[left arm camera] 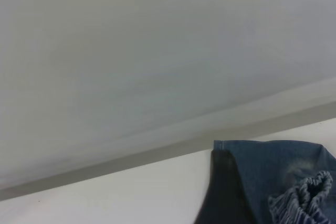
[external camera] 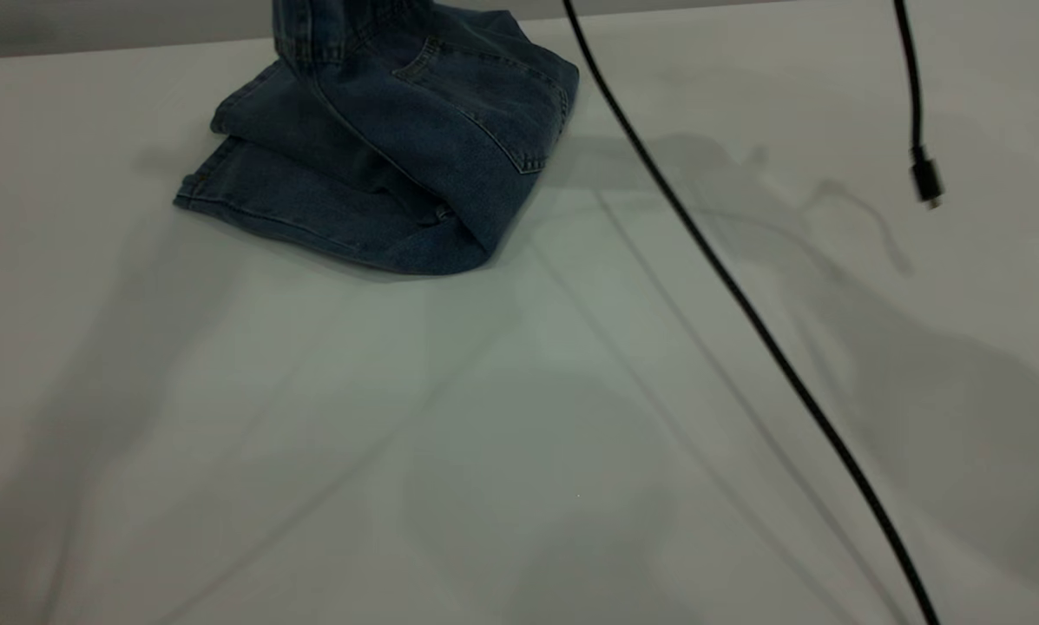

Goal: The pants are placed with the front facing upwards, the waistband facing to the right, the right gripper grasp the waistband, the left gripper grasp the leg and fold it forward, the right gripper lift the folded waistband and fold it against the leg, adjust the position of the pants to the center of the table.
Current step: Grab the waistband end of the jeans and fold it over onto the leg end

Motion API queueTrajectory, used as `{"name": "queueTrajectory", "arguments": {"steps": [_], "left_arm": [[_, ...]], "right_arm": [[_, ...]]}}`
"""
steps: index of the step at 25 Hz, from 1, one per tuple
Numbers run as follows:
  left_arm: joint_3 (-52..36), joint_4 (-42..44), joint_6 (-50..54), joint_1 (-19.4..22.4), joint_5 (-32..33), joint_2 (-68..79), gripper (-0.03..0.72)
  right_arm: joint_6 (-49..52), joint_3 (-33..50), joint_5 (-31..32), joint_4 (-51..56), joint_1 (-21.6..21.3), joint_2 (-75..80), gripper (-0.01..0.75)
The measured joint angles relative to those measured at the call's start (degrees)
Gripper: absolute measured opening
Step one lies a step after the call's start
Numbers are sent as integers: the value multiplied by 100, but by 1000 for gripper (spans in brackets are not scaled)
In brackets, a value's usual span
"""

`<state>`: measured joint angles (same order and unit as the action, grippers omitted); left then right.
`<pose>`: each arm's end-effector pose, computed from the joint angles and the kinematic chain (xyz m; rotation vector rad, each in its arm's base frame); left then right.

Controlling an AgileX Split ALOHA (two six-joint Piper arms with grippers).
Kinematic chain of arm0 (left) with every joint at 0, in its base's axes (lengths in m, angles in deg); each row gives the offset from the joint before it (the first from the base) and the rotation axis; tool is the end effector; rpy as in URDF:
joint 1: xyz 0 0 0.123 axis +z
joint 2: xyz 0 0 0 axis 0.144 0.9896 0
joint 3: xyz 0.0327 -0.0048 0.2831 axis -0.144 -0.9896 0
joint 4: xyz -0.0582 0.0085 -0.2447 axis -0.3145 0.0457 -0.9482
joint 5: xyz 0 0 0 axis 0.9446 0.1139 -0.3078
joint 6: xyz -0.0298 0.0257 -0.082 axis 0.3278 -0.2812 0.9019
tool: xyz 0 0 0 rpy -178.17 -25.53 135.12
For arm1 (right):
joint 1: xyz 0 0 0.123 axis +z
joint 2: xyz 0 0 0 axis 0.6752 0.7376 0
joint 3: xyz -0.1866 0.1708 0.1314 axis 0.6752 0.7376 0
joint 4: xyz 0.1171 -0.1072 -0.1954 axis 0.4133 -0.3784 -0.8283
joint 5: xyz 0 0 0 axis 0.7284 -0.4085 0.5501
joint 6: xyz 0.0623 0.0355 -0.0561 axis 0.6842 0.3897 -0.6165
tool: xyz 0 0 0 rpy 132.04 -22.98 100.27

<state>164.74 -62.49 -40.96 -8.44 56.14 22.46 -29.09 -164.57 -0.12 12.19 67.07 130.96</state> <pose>0.3954 -0.0985 0.4776 0.2714 2.1627 0.1087 0.4808 0.2964 0.1320 -0.2480 2.1598 1.6105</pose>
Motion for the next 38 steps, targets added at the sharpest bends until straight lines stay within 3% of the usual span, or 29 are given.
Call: {"name": "queueTrajectory", "arguments": {"steps": [4,7,9,15,18,27,33,38], "left_arm": [[0,-7,0,0,-1,0,452],[0,-1,0,0,-1,0,452],[0,-1,-5,0,-1,0,452],[0,-1,-5,0,-1,0,452],[0,-1,-11,0,-1,0,452],[-7,18,-123,0,-1,0,452],[-74,-4,-137,0,4,65,452],[-74,-205,-132,0,-1,165,452]], "right_arm": [[-134,0,-126,410,180,111,53],[-179,0,-151,602,194,152,105],[-71,0,-135,567,166,152,177],[-49,0,-212,446,161,152,486],[-17,0,-213,202,92,152,573],[944,-387,309,-1331,-749,131,573],[2380,-1556,1194,-3406,-1473,131,571],[3232,-2776,2053,-5430,-1731,111,570]]}}
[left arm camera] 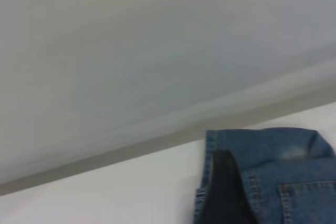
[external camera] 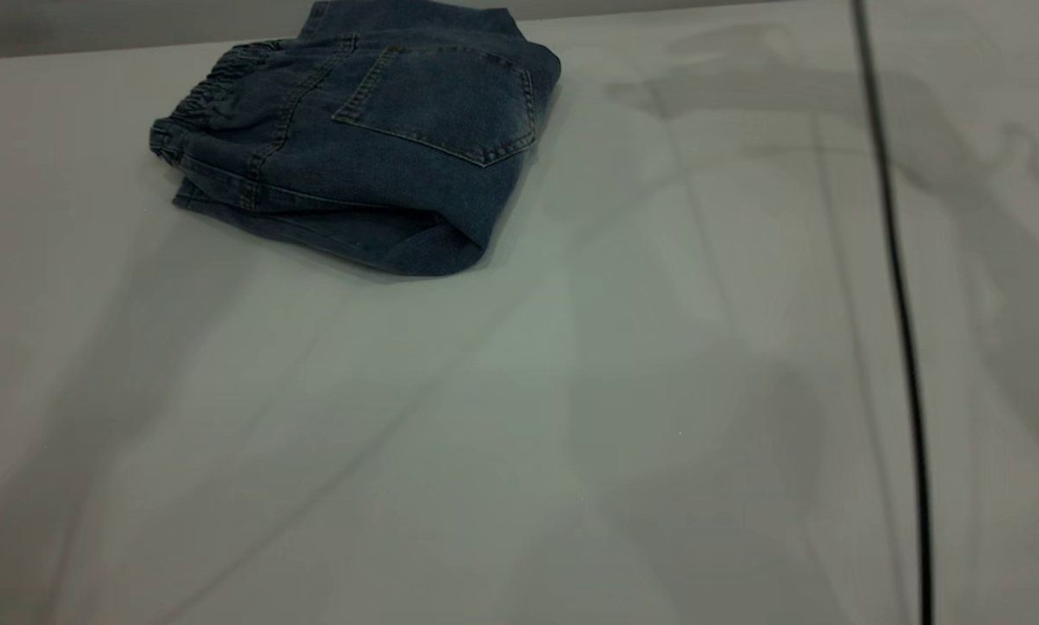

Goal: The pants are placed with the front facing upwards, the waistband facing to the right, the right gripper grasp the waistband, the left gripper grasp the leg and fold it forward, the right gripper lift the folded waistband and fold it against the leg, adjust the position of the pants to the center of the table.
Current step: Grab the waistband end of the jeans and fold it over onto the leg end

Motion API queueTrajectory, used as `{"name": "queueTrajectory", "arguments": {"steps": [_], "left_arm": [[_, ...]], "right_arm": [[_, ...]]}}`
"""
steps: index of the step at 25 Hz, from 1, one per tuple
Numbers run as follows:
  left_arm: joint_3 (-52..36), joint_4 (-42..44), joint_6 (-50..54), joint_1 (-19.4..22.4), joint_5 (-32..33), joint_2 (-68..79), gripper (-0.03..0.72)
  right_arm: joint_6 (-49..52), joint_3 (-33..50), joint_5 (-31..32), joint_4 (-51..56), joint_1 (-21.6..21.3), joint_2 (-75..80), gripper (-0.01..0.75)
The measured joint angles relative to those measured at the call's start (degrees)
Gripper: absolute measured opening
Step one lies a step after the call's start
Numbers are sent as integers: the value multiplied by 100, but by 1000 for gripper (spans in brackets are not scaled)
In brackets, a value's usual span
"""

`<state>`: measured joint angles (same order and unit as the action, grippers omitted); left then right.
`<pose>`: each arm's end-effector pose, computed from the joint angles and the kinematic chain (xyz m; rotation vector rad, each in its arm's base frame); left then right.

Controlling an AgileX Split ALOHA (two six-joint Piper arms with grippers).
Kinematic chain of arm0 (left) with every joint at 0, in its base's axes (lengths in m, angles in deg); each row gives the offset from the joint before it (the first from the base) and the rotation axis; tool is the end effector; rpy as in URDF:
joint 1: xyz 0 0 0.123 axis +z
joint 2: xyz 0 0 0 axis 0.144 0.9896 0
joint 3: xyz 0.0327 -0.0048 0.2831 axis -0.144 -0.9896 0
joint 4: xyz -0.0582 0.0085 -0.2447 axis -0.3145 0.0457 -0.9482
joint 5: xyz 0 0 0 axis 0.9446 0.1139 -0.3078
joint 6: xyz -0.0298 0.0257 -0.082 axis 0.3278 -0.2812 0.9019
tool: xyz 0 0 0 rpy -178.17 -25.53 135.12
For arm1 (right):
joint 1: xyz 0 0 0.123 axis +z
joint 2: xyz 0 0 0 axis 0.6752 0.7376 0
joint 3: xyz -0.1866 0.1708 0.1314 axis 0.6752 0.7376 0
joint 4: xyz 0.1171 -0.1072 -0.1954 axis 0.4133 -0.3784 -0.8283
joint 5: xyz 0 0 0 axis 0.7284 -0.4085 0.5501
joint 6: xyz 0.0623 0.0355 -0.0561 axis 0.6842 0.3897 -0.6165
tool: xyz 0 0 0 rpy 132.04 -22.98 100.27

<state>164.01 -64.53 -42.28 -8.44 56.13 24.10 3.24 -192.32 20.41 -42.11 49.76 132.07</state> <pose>0.4056 -0.1047 0.4618 0.3131 2.2041 0.0863 0.5404 0.1210 0.1977 -0.3305 2.5563 0.8436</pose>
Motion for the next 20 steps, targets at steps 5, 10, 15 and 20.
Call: {"name": "queueTrajectory", "arguments": {"steps": [5,10,15,20], "left_arm": [[0,-143,0,0,0,203,452],[0,-249,-1,0,0,510,452],[0,-230,-56,0,-4,853,452],[-99,-263,-56,0,-12,1225,452]], "right_arm": [[297,-595,20,-1507,-35,-447,571],[342,-121,20,-2236,-49,-1067,570],[633,776,-5,-3092,-43,-1927,570],[1100,1518,-5,-3691,-43,-2843,568]]}}
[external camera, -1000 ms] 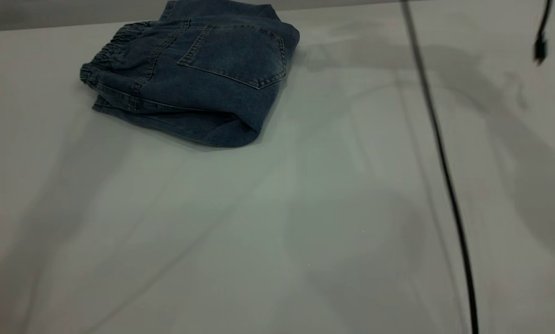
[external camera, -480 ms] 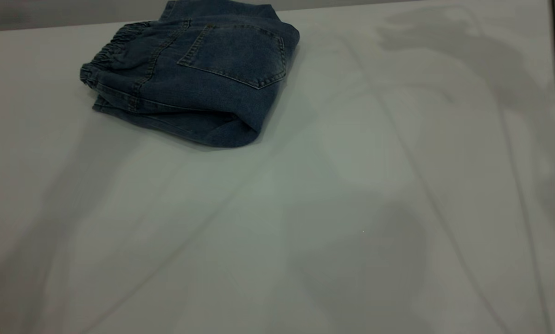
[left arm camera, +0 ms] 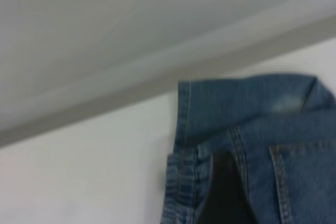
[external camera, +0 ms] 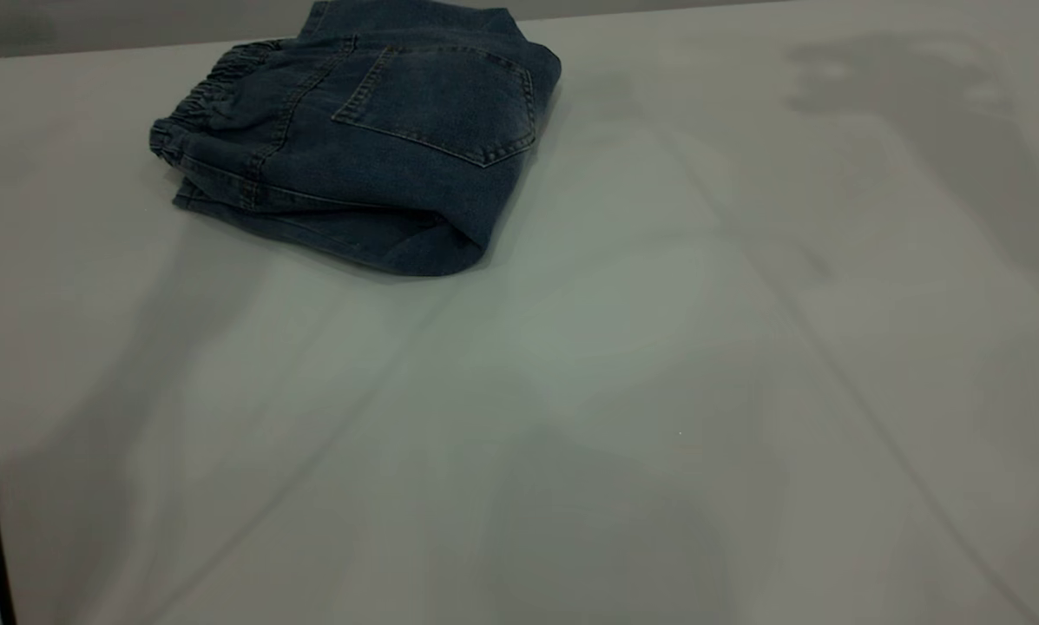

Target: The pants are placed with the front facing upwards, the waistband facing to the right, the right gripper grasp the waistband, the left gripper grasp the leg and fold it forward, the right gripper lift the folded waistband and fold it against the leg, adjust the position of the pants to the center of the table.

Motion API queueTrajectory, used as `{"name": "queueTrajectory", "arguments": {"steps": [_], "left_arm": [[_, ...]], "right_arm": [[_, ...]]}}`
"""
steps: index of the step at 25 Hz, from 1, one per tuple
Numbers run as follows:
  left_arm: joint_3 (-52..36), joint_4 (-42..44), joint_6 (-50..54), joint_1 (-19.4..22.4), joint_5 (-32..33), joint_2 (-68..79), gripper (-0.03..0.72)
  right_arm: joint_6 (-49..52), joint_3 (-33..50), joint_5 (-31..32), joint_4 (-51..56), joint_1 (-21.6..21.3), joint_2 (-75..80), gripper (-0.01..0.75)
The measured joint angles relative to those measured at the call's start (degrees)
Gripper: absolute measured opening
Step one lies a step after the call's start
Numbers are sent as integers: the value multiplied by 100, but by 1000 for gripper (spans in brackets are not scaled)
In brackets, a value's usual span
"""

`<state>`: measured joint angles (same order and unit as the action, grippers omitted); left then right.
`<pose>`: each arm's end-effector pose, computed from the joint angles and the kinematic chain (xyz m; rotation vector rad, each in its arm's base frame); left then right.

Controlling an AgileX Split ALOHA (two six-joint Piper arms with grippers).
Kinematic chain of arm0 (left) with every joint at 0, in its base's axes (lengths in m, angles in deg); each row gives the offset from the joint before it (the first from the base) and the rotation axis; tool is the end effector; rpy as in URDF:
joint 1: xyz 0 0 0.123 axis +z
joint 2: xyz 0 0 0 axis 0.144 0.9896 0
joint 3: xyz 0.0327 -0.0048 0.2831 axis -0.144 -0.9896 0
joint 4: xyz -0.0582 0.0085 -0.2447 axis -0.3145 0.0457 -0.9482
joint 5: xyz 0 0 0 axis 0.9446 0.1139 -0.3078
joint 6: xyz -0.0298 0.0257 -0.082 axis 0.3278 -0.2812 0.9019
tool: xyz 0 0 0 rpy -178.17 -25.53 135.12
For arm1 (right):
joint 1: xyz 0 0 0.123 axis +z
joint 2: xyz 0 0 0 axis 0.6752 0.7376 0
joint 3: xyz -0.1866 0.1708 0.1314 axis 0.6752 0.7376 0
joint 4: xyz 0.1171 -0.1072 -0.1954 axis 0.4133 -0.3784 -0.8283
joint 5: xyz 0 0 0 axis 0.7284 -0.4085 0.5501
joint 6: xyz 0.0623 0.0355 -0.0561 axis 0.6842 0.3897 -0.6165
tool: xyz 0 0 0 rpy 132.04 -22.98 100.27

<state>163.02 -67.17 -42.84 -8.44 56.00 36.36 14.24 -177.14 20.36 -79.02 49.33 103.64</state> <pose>0.4651 -0.1266 0.3598 0.3869 2.4282 0.0750 0.4717 0.0567 0.3623 -0.1859 2.4813 0.0378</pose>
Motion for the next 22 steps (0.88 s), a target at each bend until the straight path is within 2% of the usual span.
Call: {"name": "queueTrajectory", "arguments": {"steps": [5,12,22], "left_arm": [[-450,-264,-154,0,-6,338,452],[-1167,-735,-636,0,-5,699,452],[-1441,-762,-1607,-7,-12,1403,452]], "right_arm": [[82,671,-6,280,0,-933,566],[64,2089,-17,422,4,-2238,566],[15,3935,-23,451,4,-3012,566]]}}
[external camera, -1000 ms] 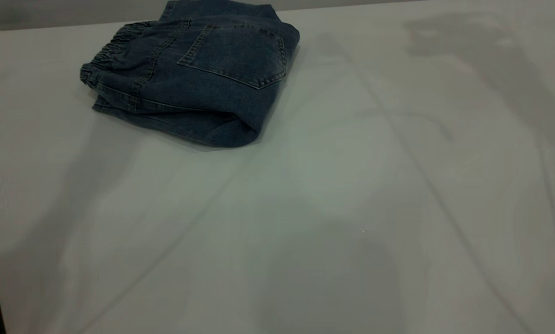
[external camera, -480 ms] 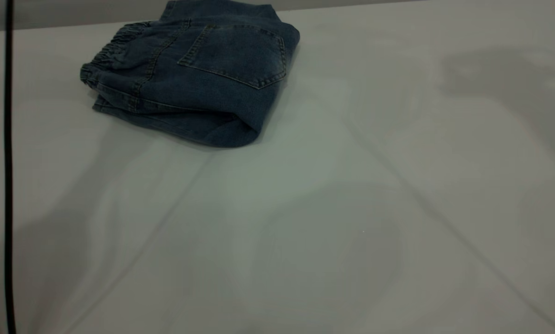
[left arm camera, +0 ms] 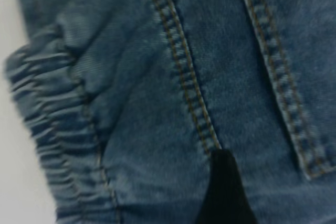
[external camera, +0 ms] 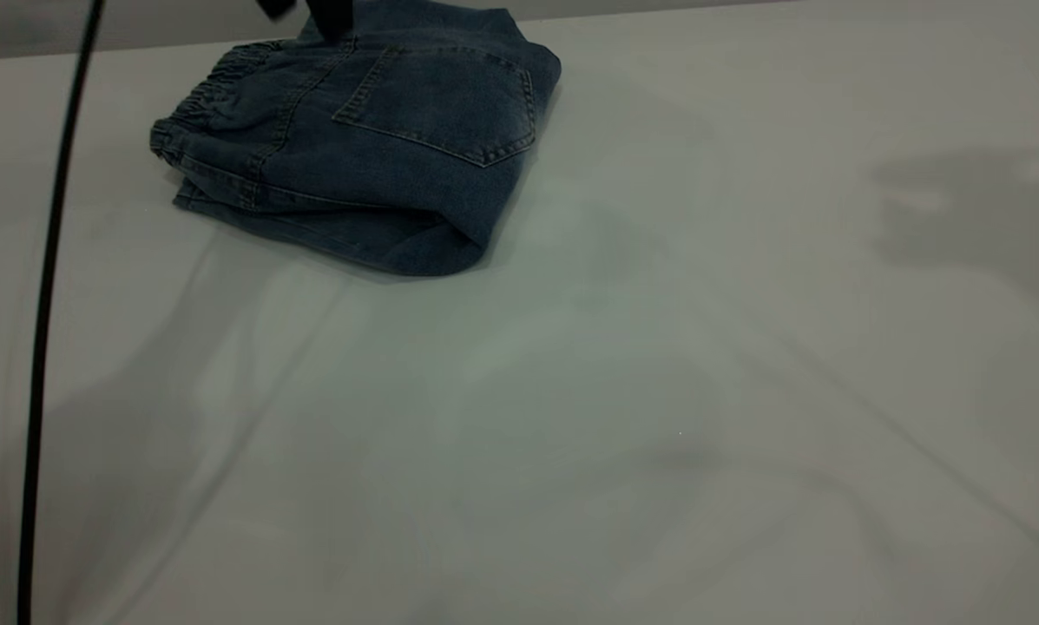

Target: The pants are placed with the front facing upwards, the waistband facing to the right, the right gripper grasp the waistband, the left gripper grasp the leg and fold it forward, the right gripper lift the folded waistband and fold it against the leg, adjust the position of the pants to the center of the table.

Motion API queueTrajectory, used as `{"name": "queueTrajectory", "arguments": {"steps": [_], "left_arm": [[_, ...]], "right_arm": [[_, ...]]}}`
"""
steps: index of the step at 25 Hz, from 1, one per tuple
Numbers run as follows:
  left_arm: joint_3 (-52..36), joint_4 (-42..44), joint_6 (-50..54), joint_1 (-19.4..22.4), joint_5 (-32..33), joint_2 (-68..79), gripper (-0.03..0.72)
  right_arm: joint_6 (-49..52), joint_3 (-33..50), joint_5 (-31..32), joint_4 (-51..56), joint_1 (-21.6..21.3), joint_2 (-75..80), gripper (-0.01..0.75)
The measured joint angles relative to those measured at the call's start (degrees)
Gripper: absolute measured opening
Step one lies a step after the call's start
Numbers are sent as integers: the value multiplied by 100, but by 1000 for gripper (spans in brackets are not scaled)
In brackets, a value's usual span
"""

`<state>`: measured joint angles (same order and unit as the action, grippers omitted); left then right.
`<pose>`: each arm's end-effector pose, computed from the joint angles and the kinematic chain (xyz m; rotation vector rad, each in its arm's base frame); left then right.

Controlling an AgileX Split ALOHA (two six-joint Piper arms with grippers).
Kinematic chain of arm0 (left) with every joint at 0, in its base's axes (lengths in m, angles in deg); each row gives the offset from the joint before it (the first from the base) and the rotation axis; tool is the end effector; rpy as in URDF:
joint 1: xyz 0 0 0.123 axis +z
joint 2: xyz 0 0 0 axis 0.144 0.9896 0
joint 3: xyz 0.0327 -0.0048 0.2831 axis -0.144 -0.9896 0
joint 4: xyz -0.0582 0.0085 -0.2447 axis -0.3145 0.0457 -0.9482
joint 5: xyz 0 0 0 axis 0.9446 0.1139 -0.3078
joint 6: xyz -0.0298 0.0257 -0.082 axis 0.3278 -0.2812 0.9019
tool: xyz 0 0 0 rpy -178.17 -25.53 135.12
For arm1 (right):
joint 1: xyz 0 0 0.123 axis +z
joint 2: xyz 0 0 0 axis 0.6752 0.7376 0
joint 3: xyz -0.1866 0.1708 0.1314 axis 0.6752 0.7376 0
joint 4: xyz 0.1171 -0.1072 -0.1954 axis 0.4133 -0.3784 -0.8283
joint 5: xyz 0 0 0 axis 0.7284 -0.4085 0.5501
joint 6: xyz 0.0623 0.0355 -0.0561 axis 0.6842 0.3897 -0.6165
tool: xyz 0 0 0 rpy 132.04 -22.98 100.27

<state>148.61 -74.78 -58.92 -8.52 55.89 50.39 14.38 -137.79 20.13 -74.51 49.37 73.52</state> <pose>0.4842 -0.1449 0.1652 0.8755 2.8351 0.0218 0.3392 0.0478 0.3812 -0.1844 2.6396 0.1380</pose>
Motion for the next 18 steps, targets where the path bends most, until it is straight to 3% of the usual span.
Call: {"name": "queueTrajectory", "arguments": {"steps": [18], "left_arm": [[18,-138,-486,0,-3,1057,452]], "right_arm": [[157,364,12,-3,0,-861,566]]}}
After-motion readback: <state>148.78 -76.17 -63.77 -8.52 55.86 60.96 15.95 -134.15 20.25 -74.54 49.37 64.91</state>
